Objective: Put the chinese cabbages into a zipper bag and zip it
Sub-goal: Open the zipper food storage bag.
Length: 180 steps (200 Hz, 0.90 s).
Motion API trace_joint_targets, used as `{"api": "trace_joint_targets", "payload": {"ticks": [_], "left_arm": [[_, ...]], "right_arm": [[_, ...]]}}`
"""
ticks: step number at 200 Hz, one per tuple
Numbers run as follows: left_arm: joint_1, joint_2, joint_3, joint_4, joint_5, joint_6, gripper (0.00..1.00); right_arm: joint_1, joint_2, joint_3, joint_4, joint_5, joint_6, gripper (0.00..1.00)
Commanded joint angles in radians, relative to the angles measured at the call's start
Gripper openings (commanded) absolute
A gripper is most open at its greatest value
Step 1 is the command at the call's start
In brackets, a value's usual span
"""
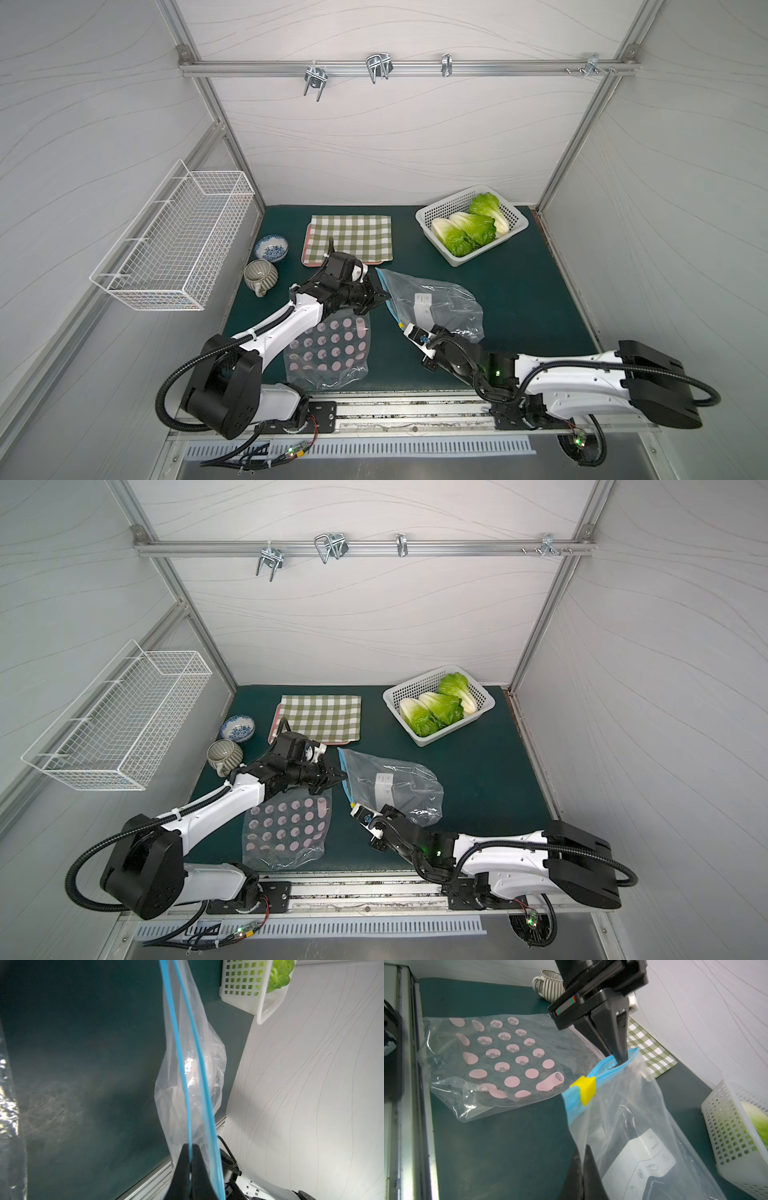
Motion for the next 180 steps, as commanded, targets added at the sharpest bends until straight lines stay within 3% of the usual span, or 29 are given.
{"api": "trace_joint_targets", "payload": {"ticks": [1, 23, 47, 61, 95, 115, 134, 151, 180], "left_arm": [[-0.002, -0.048, 0.16, -0.162, -0.049, 0.159, 0.0], [-0.002, -0.077, 0.275, -0.279, -0.095, 0.296, 0.0], [0.004, -0.098, 0.406, -0.385, -0.176, 0.432, 0.0], [0.006, -0.095, 0.515, -0.463, -0.23, 0.514, 0.0], [0.006, -0.052, 0.749, -0.636, -0.353, 0.669, 0.0], [0.0, -0.019, 0.822, -0.699, -0.405, 0.736, 0.0], [-0.037, 0.028, 0.827, -0.718, -0.435, 0.764, 0.0], [-0.127, 0.084, 0.805, -0.72, -0.476, 0.784, 0.0], [-0.232, 0.158, 0.732, -0.679, -0.503, 0.754, 0.0]], "right_arm": [[-0.024, -0.058, 0.052, -0.054, -0.003, 0.109, 0.05], [-0.058, -0.129, 0.065, -0.101, -0.026, 0.203, 0.2], [-0.157, -0.204, 0.124, -0.247, -0.131, 0.346, 0.47], [-0.224, -0.234, 0.166, -0.344, -0.193, 0.425, 0.55], [-0.355, -0.296, 0.222, -0.493, -0.28, 0.583, 0.64], [-0.451, -0.278, 0.325, -0.611, -0.402, 0.646, 0.69], [-0.51, -0.221, 0.479, -0.749, -0.492, 0.665, 0.7], [-0.537, -0.142, 0.616, -0.849, -0.562, 0.682, 0.7], [-0.548, -0.012, 0.75, -0.887, -0.668, 0.757, 0.7]]}}
